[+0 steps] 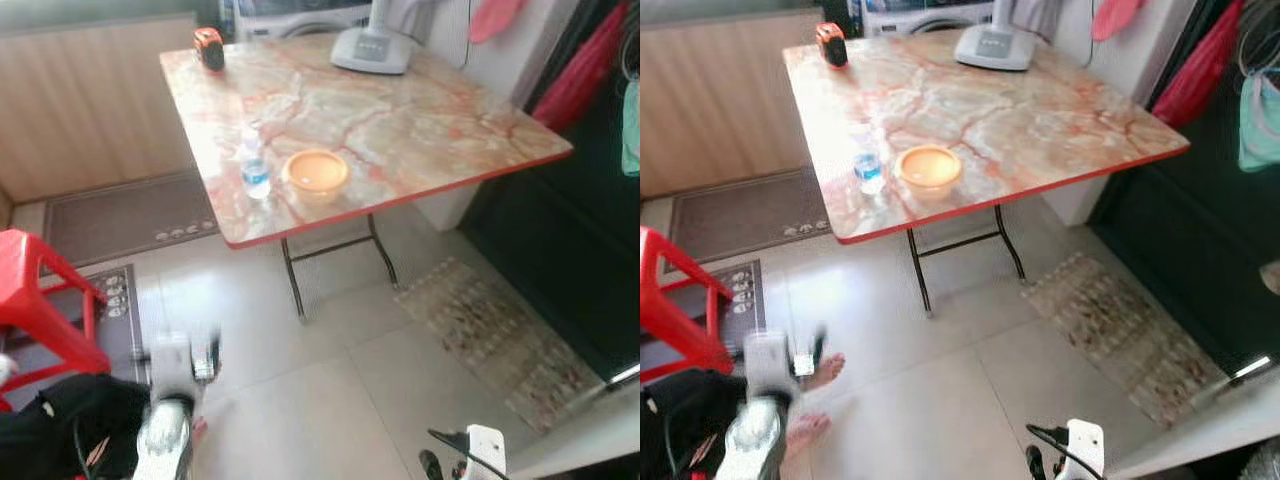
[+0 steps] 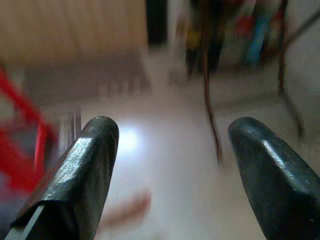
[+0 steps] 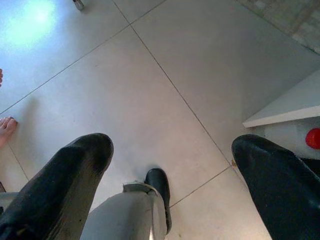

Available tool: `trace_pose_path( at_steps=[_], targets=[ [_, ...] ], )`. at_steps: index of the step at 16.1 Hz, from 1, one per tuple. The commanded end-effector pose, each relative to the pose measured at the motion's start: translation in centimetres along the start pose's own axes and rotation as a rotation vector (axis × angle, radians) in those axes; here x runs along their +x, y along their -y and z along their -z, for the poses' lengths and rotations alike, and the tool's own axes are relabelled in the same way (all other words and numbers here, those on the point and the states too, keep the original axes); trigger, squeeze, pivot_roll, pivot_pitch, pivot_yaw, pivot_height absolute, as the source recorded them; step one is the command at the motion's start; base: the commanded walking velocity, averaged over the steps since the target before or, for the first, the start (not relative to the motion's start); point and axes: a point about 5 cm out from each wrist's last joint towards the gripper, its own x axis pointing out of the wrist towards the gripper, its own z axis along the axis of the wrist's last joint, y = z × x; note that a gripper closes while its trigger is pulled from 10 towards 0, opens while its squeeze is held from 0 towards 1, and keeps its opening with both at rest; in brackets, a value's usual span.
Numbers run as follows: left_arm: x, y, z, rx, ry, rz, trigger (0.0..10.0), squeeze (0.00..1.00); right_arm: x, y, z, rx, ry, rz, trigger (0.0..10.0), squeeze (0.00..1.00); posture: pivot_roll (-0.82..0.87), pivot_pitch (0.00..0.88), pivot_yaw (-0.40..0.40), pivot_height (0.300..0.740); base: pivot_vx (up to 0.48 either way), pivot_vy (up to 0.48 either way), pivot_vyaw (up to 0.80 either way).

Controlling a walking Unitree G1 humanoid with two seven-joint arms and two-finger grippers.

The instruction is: Restocking fridge

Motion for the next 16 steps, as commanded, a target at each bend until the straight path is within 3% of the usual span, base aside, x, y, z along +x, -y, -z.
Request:
trace_pose_path(
  at_steps=[1, 2, 3, 4, 6, 10, 16],
  targets=[
    [-0.1, 0.8, -1.2, 0.029, 0.069, 0.022, 10.0, 0.00, -0.1, 0.2, 0.2, 0.014, 0.000, 0.006, 10.0, 0.00, -0.12, 0.085, -0.058, 0.740, 0.000, 0.000, 0.00],
    [0.1, 1.1, -2.7, 0.068, 0.145, 0.025, 10.0, 0.00, -0.1, 0.2, 0.1, 0.021, 0.003, 0.008, 10.0, 0.00, -0.12, 0.082, -0.054, 0.740, 0.000, 0.000, 0.00],
    [0.3, 1.5, -5.3, 0.057, 0.252, 0.015, 10.0, 0.00, -0.1, 0.2, 0.1, 0.020, 0.003, 0.008, 10.0, 0.00, -0.12, 0.080, -0.054, 0.740, 0.000, 0.000, 0.00],
    [0.2, 1.9, -6.5, 0.060, 0.296, 0.032, 10.0, 0.00, -0.1, 0.2, 0.1, 0.015, 0.001, 0.005, 10.0, 0.00, -0.13, 0.079, -0.049, 0.740, 0.000, 0.000, 0.00],
    [-0.1, 2.7, -9.2, 0.146, 0.404, 0.085, 10.0, 0.00, -0.1, 0.2, 0.2, 0.020, 0.001, 0.007, 10.0, 0.00, -0.14, 0.079, -0.047, 0.740, 0.000, 0.000, 0.00],
    [1.1, 2.7, -14.9, 0.059, 0.544, 0.035, 10.0, 0.00, -0.1, 0.2, 0.1, 0.016, 0.002, 0.004, 10.0, 0.00, -0.13, 0.066, -0.046, 0.740, 0.147, 0.000, 0.00],
    [1.3, 3.7, -15.6, 0.016, 0.502, 0.083, 10.0, 0.00, 0.0, -0.2, 0.3, 0.018, -0.001, -0.002, 10.0, 0.00, -0.13, 0.050, -0.037, 0.740, 0.340, 0.000, 0.00]
  ],
)
